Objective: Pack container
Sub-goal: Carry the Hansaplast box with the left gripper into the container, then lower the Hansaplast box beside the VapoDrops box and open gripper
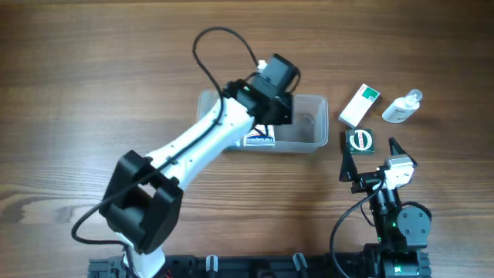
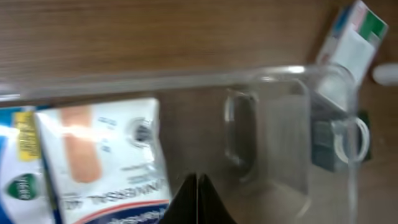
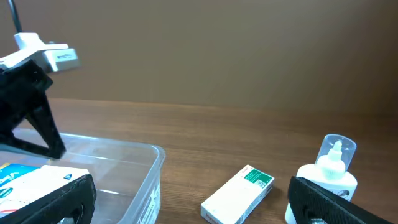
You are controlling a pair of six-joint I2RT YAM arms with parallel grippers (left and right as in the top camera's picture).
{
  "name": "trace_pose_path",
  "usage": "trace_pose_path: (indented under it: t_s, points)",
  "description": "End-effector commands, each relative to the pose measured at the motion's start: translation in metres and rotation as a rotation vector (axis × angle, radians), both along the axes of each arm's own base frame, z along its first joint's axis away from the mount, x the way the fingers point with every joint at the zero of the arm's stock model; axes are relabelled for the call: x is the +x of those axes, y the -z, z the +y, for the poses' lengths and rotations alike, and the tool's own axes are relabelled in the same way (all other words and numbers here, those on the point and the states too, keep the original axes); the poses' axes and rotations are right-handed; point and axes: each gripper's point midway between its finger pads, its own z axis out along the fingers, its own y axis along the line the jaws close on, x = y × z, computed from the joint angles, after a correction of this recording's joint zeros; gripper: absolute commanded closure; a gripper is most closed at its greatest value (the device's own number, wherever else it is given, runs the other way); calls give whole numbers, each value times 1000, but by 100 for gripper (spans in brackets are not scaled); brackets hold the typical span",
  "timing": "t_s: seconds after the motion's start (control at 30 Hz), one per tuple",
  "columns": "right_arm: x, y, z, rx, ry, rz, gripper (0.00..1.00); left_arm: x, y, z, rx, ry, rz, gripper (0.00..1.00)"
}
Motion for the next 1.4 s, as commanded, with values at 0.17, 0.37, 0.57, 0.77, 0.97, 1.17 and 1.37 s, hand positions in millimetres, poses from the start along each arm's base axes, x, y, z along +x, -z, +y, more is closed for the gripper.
trace_pose_path:
  t_s: [0.17, 0.37, 0.57, 0.77, 0.97, 1.17, 1.37]
  points:
    - [0, -1, 1, -10, -8, -9, 0, -14, 49, -18, 76, 45, 45, 96]
    - [0, -1, 1, -9, -8, -9, 0, -10, 61, -7, 133, 27, 48, 96]
    - [0, -1, 1, -10, -8, -9, 0, -6, 65, 8, 209, -4, 22, 96]
    - [0, -1, 1, -10, -8, -9, 0, -5, 67, 20, 270, -23, 13, 96]
    - [0, -1, 1, -10, -8, -9, 0, -4, 67, 28, 306, -35, 1, 96]
    - [0, -1, 1, -10, -8, -9, 0, -1, 66, 39, 356, -55, -16, 96]
    - [0, -1, 1, -10, -8, -9, 0, -3, 61, 37, 335, -50, -6, 96]
